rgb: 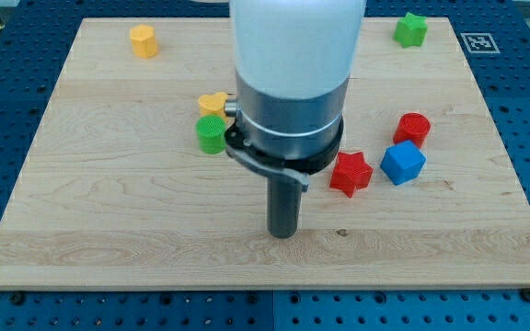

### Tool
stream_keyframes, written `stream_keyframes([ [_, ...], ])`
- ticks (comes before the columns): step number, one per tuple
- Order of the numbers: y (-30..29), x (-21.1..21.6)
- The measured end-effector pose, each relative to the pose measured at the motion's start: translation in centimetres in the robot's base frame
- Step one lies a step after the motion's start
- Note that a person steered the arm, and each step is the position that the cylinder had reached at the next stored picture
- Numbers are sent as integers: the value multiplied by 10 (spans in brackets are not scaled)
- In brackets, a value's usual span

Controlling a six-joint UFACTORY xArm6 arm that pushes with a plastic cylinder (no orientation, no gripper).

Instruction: Move the blue triangle slightly to the top

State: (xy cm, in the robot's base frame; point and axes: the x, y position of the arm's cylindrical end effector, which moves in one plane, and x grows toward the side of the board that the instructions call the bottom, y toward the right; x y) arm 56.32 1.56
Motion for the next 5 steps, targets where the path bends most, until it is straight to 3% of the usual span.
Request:
stream_keyframes([
  [5, 7, -61],
])
